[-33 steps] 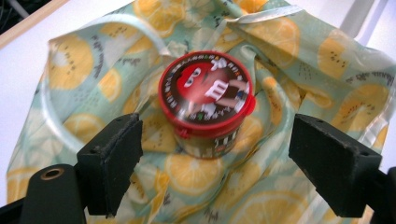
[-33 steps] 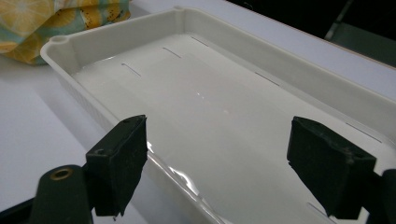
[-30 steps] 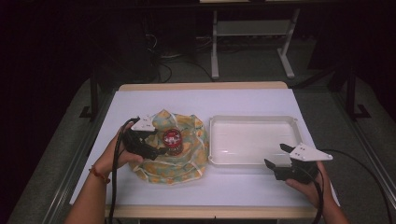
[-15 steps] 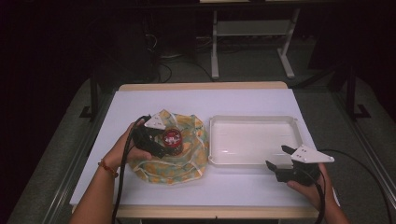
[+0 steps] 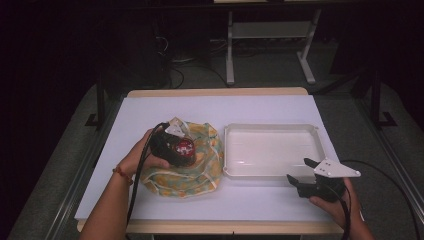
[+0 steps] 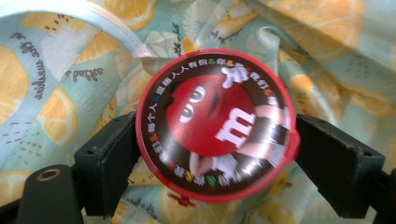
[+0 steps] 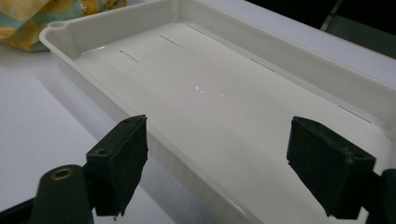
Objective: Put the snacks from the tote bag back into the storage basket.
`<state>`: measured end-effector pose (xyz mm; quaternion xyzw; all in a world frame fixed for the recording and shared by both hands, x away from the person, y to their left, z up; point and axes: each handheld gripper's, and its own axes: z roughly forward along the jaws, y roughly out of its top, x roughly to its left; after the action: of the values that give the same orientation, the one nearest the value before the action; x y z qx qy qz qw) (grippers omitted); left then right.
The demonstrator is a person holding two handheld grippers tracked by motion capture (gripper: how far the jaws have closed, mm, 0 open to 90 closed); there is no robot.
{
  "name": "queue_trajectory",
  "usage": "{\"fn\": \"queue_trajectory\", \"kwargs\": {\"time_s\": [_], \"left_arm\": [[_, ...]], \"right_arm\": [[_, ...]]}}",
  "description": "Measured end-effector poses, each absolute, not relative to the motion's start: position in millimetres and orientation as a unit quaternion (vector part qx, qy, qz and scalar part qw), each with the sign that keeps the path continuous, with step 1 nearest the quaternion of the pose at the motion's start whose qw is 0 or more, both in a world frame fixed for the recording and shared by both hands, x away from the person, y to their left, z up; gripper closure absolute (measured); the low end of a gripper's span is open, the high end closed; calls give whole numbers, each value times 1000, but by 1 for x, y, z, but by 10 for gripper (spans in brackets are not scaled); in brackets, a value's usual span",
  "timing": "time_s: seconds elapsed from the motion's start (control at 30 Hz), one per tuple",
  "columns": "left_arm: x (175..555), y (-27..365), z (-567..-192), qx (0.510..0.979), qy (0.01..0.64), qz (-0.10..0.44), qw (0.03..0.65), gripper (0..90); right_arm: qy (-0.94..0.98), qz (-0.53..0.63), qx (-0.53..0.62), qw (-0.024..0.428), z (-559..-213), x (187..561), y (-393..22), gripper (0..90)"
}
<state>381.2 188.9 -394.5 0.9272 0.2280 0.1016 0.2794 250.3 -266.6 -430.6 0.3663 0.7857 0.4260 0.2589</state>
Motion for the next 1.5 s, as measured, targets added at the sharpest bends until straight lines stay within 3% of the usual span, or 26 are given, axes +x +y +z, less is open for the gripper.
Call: {"fn": "queue_trajectory", "kwargs": {"time_s": [0.3,0.83,1.5], "left_arm": [[385,182,-401,931,224,105,269,225],[388,183,-404,933,222,89,268,236],[378,192,-387,923,223,114,294,239]], "right_arm": [[788,424,364,260,-432,251,-267,200],[787,426,360,263,-430,250,-267,204],[791,422,357,265,-430,252,-265,205]]}}
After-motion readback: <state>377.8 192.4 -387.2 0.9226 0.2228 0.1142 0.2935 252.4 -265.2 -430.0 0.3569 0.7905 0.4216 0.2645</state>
